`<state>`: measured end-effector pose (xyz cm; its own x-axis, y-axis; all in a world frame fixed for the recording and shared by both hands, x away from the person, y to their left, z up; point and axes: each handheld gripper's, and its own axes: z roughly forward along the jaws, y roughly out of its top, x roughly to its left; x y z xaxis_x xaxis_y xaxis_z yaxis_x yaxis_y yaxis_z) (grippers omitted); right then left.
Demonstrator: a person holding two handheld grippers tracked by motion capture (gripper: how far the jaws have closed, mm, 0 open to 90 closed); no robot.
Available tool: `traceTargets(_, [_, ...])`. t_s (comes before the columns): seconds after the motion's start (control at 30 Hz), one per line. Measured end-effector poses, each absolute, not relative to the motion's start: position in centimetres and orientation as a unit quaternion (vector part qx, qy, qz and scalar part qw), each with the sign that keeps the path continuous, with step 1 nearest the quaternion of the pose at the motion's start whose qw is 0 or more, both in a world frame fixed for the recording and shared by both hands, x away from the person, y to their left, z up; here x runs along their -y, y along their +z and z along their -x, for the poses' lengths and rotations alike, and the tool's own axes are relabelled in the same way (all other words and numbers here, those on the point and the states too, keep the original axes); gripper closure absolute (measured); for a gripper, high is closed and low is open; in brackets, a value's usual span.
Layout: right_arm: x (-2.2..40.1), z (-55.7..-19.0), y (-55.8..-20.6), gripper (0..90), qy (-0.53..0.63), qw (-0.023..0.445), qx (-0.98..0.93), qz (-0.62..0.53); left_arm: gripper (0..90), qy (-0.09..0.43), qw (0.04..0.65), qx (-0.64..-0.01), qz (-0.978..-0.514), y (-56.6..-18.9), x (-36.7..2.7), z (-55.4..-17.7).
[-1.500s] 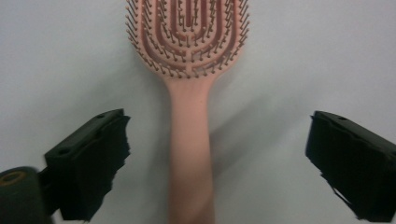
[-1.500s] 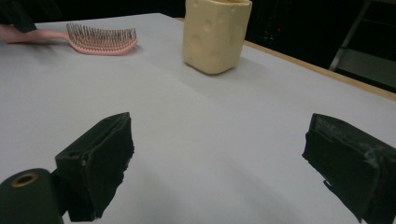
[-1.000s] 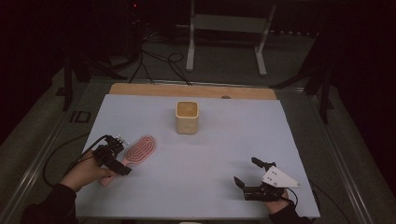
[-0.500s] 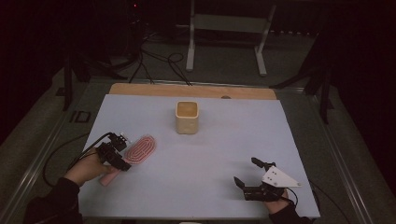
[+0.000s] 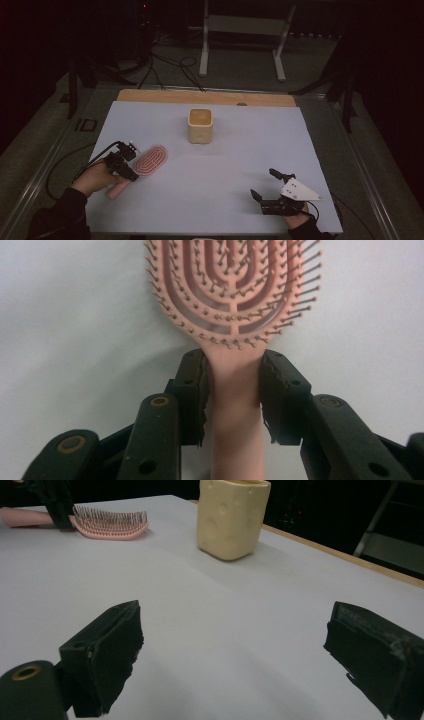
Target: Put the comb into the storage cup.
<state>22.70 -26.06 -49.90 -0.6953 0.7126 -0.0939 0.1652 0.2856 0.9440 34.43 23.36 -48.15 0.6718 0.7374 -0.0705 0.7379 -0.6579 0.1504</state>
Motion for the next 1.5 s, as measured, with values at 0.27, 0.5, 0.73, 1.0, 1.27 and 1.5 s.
traceTargets(0.27, [26.0,-22.7,-49.9,7.8,0.522,0.260,-0.759,-0.289,66.5,-0.010,0.082,-0.409,-0.909,-48.4,-23.3,-34.7])
traceTargets(0.5, [26.0,-22.7,-49.9,7.8,0.522,0.260,-0.759,-0.288,69.0,-0.023,0.095,-0.422,-0.901,-48.6,-23.8,-34.7])
traceTargets(0.73, [26.0,-22.7,-49.9,7.8,0.523,0.260,-0.758,-0.290,70.0,-0.016,0.115,-0.422,-0.899,-48.6,-23.9,-34.3])
traceTargets(1.0, [26.1,-22.7,-49.9,7.8,0.521,0.260,-0.759,-0.292,70.2,-0.009,0.175,-0.432,-0.885,-47.2,-24.2,-34.3])
traceTargets(1.27, [26.1,-22.7,-49.9,7.8,0.522,0.261,-0.758,-0.290,70.2,0.019,0.236,-0.440,-0.866,-45.3,-24.4,-33.8])
traceTargets(1.5, [26.1,-22.7,-49.9,7.8,0.520,0.261,-0.759,-0.293,70.3,0.033,0.265,-0.435,-0.860,-44.6,-23.8,-33.7])
